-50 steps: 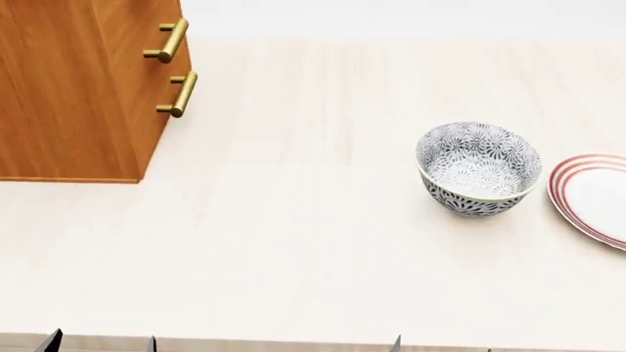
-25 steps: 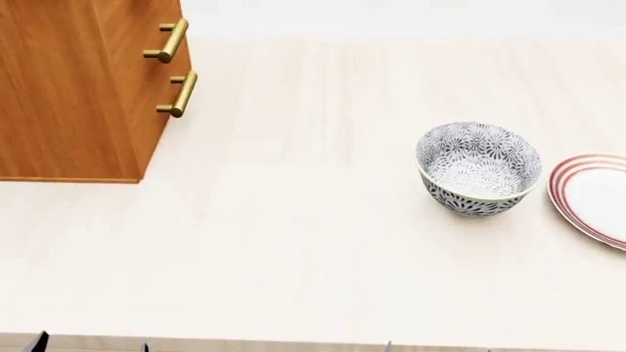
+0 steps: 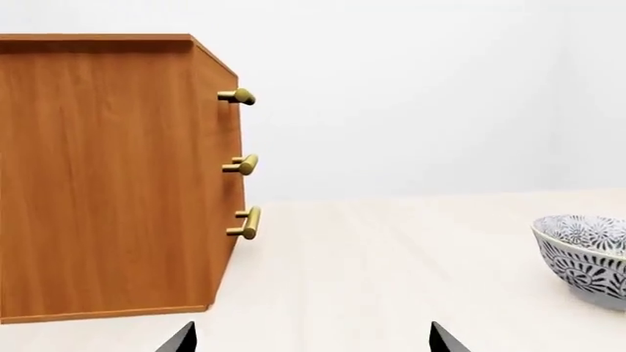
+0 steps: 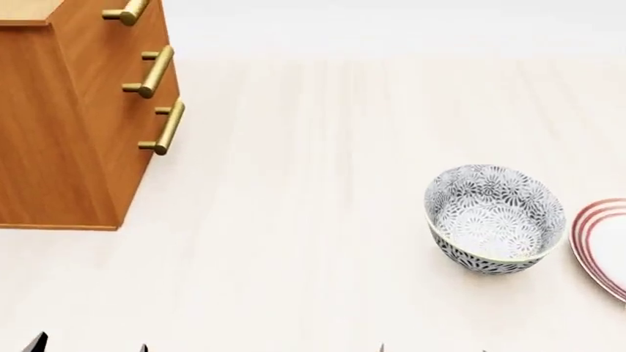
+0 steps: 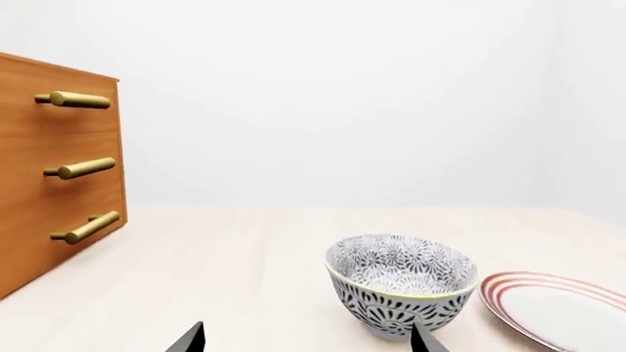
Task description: Put the bowl on top of the cabinet.
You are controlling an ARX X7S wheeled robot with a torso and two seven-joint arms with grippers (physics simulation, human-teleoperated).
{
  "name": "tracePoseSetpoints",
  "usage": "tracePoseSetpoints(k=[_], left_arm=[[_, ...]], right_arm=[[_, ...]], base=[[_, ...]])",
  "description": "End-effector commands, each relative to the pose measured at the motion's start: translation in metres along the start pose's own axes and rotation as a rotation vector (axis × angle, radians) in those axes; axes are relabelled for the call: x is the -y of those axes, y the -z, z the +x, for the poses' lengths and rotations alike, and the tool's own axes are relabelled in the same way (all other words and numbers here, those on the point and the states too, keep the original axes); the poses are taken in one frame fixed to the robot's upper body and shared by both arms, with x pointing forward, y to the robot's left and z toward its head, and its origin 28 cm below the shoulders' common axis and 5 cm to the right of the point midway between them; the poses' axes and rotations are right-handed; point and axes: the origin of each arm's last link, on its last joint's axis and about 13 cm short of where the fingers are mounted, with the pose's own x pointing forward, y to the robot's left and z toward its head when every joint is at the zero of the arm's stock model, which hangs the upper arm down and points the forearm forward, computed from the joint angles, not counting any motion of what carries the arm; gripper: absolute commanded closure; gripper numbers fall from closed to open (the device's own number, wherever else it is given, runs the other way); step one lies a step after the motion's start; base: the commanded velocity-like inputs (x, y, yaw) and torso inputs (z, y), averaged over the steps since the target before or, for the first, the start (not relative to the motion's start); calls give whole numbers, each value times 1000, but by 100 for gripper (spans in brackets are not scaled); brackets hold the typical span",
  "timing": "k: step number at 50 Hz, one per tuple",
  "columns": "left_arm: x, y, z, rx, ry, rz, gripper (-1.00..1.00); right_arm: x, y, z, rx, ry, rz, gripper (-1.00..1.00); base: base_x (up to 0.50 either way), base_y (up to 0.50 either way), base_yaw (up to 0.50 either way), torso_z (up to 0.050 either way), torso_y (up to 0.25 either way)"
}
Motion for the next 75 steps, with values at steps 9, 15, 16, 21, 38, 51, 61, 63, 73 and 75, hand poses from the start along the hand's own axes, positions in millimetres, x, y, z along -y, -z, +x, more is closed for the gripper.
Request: tracePoseSetpoints(k=[9, 15, 16, 21, 38, 51, 61, 63, 73, 75], left_arm=[[0, 1, 2, -5, 0, 1, -100], [-1, 2, 2, -1, -6, 4, -100], [0, 2, 2, -1, -6, 4, -100], [0, 2, 2, -1, -5, 4, -100], [0, 1, 1, 1, -6, 5, -100], [-1, 2, 4, -28, -4, -22, -100], [-2, 3, 2, 22, 15, -8, -100], [-2, 3, 2, 23, 11, -1, -100], [-2, 3, 1, 19, 15, -5, -100], [-2, 3, 1, 19, 15, -4, -100]], right_arm=[[-1, 1, 0, -3, -12, -5, -100], [-3, 2, 0, -12, -41, -20, -100], [-3, 2, 0, -12, -41, -21, -100], [-3, 2, 0, -9, -41, -21, -100], [-3, 1, -1, -4, -40, -24, -100], [-3, 1, -2, 0, -41, -10, -100], [-3, 1, -1, 0, -38, -11, -100], [-3, 1, -1, 0, -39, -12, -100], [-3, 1, -2, 3, -37, -13, -100], [-3, 1, -2, 2, -38, -15, -100]], base=[[420, 0, 0, 0, 0], [281, 0, 0, 0, 0], [0, 0, 0, 0, 0], [0, 0, 0, 0, 0], [3, 0, 0, 0, 0], [48, 0, 0, 0, 0], [0, 0, 0, 5, 0], [0, 0, 0, 36, 0], [0, 0, 0, 41, 0], [0, 0, 0, 42, 0]])
